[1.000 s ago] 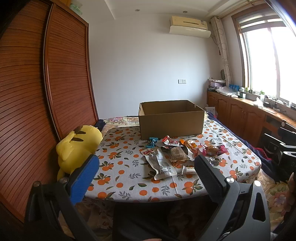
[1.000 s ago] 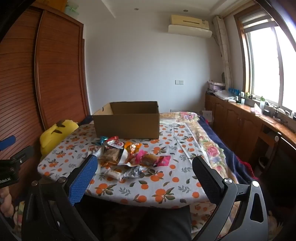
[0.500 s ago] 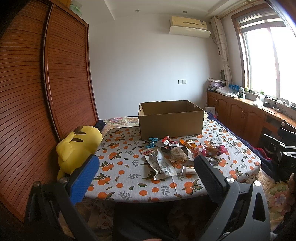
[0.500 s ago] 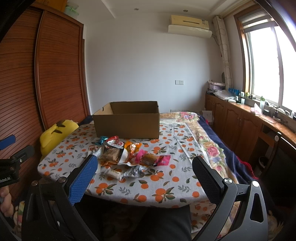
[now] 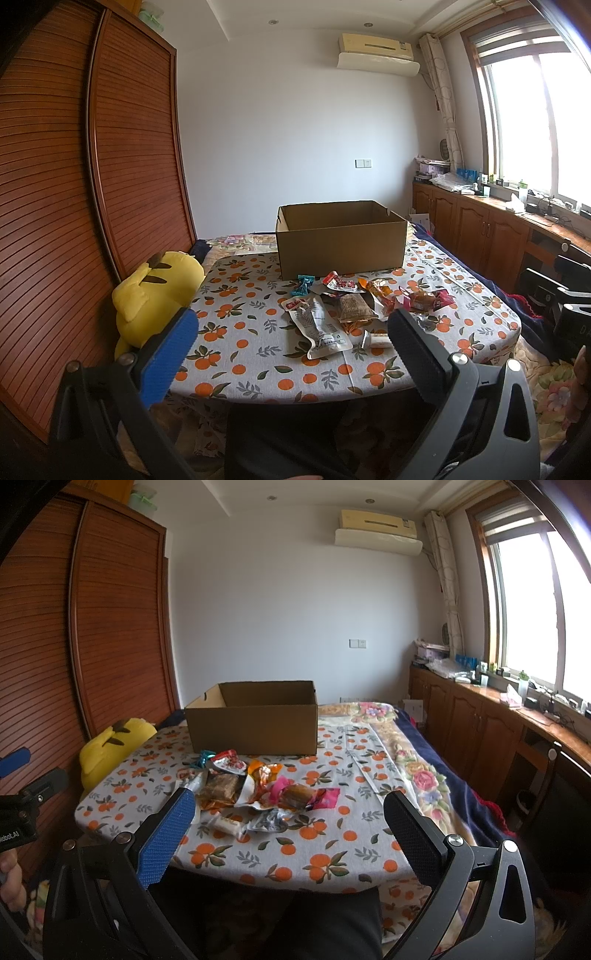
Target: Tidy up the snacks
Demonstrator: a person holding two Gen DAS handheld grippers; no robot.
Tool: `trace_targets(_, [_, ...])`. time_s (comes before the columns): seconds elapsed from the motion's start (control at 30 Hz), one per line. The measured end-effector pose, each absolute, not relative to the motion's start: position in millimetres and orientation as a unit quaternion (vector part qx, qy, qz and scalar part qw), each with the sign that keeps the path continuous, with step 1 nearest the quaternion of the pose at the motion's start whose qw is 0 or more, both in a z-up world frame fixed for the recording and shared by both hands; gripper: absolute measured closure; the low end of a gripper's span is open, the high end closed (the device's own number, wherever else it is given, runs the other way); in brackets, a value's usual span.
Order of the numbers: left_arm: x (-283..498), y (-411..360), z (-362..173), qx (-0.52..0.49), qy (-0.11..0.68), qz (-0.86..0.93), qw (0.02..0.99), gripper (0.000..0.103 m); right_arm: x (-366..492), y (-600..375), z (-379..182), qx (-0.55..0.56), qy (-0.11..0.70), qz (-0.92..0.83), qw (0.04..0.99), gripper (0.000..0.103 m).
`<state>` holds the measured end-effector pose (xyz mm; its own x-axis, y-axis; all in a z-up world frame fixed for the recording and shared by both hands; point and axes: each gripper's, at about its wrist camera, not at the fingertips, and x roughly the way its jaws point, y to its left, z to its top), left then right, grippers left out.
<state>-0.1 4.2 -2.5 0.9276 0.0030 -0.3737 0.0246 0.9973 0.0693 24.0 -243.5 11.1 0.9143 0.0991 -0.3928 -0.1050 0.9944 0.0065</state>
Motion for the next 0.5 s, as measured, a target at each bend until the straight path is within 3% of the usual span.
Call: trace_targets(0.5, [-0.5,3.9,-2.6,0.037,0.189,-0.005,0.981,0.000,24.3,-243.5,10.3,-0.008,0.200,0.052,0.978,0.000])
